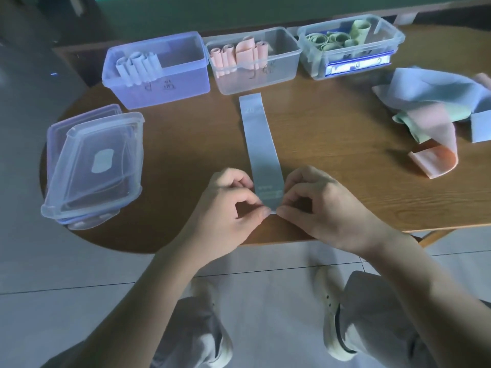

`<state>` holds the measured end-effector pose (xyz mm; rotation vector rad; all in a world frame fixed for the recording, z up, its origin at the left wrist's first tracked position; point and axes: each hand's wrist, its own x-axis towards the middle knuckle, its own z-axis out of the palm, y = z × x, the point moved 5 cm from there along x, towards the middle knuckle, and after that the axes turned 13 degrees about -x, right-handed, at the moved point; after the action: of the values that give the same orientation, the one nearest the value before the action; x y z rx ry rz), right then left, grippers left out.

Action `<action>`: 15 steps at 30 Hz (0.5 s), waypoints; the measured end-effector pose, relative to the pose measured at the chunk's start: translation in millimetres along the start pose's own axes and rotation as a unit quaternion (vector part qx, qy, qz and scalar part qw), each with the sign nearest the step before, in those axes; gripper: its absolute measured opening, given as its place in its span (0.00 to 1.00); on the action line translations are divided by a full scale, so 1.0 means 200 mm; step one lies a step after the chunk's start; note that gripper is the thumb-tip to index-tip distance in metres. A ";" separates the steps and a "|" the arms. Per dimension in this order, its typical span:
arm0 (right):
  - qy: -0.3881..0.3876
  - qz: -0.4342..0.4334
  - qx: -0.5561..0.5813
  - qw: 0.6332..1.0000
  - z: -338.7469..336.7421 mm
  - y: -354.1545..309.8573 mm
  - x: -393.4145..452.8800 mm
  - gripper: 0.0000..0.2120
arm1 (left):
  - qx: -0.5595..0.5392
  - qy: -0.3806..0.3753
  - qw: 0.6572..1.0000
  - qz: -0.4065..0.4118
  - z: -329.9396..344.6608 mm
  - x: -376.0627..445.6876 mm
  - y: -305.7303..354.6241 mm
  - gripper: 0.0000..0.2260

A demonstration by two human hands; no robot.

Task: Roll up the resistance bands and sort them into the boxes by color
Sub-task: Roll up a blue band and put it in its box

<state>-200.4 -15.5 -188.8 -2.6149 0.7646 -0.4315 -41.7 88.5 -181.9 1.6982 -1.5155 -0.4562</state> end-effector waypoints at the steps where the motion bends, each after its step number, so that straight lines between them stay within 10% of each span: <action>1: -0.005 0.012 0.012 1.000 -0.01 0.00 0.01 0.06 | -0.007 -0.006 1.000 -0.027 0.00 0.00 0.00 0.09; 9: -0.040 0.097 0.032 0.994 -0.03 0.04 0.05 0.10 | -0.041 -0.020 0.994 -0.098 0.00 0.02 0.00 0.07; 15: -0.035 0.042 0.076 0.996 -0.02 0.03 0.05 0.07 | -0.006 -0.031 0.999 0.025 0.04 0.01 0.03 0.06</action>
<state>-196.1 -26.2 -186.4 -2.4331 0.7842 -0.3579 -51.4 85.4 -181.3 1.6465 -1.5931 -0.4930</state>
